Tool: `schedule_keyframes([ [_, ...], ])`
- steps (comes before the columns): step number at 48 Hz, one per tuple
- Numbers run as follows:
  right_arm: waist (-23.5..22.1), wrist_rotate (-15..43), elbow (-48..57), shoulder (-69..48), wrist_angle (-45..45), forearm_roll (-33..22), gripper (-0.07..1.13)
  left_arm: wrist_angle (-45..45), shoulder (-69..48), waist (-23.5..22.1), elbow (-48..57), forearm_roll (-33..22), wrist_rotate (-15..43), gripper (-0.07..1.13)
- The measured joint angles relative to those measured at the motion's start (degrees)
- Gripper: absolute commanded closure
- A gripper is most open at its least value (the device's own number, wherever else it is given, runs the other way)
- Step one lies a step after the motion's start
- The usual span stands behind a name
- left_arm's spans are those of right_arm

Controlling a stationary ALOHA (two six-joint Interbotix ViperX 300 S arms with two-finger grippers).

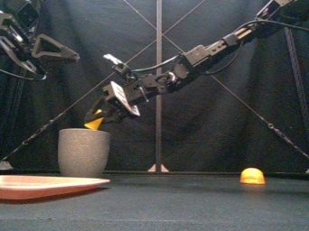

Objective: Pick the yellow can then place it in the grey bowl
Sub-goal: Drop yellow can in the grey bowl and return to neutral

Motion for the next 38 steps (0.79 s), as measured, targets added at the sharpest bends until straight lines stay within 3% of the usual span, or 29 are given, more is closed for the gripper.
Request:
schedule_keyframes([
  [12, 0.1, 0.1, -0.9, 0.6, 0.8, 0.9, 0.16, 0.1, 0.0, 0.1, 0.5, 0.0, 0.0, 1.06],
  [26, 0.9, -0.1, -0.3, 0.5, 0.1, 1.1, 0.15, 0.1, 0.0, 0.1, 0.6, 0.0, -0.1, 1.06],
  [38, 4.0, 0.1, 10.1, -5.4, -6.7, -0.4, 0.15, 0.1, 0.0, 0.2, 1.1, -0.1, -0.2, 1.06],
])
